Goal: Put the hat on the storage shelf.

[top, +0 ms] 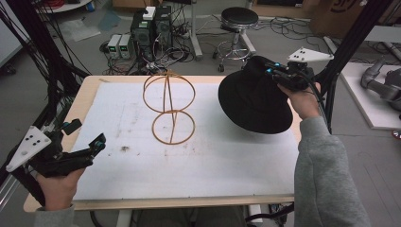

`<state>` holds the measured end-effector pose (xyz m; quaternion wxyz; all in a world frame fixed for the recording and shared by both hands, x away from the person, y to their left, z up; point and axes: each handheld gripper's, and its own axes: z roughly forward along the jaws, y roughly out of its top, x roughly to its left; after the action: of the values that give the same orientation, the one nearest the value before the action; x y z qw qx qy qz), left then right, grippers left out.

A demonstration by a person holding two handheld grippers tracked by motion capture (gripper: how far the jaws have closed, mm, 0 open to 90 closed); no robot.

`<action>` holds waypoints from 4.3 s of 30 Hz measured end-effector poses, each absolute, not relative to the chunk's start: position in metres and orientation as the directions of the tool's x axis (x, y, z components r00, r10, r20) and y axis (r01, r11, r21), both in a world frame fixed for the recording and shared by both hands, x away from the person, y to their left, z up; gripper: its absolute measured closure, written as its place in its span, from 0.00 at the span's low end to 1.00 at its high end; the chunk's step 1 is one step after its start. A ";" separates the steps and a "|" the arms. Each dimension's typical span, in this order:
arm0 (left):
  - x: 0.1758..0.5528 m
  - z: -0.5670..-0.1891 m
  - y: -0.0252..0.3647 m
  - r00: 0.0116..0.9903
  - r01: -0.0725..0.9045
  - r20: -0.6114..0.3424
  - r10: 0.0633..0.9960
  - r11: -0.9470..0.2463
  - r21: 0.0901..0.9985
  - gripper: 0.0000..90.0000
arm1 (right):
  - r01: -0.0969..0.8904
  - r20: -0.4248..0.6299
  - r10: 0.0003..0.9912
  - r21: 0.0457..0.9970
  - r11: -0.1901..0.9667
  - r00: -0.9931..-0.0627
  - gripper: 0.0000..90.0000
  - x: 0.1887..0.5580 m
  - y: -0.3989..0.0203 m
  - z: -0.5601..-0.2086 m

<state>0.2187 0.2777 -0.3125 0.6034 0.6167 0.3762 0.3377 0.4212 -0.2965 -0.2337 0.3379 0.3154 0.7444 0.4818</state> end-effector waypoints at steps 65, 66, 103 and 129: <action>0.181 -0.313 0.292 0.457 0.057 -0.040 0.889 0.015 0.998 0.12 | -0.174 -0.320 0.473 0.929 0.326 -0.821 0.97 0.390 -0.141 -0.140; 0.180 -0.313 0.293 0.455 0.057 -0.040 0.889 0.016 0.998 0.12 | -0.174 -0.320 0.473 0.929 0.326 -0.821 0.97 0.390 -0.141 -0.140; 0.149 -0.319 0.309 0.389 0.077 -0.037 0.921 0.008 0.997 0.12 | -0.138 -0.304 0.329 0.886 0.444 -0.894 0.96 0.424 -0.047 -0.209; 0.152 -0.319 0.306 0.396 0.082 -0.037 0.917 0.005 0.997 0.12 | -0.074 -0.254 0.365 0.894 0.441 -0.896 0.76 0.423 -0.044 -0.211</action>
<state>0.1516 0.3064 -0.3193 0.5763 0.6051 0.4128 0.3624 0.4231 -0.0445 -0.2109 0.2107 0.0885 0.8223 0.5212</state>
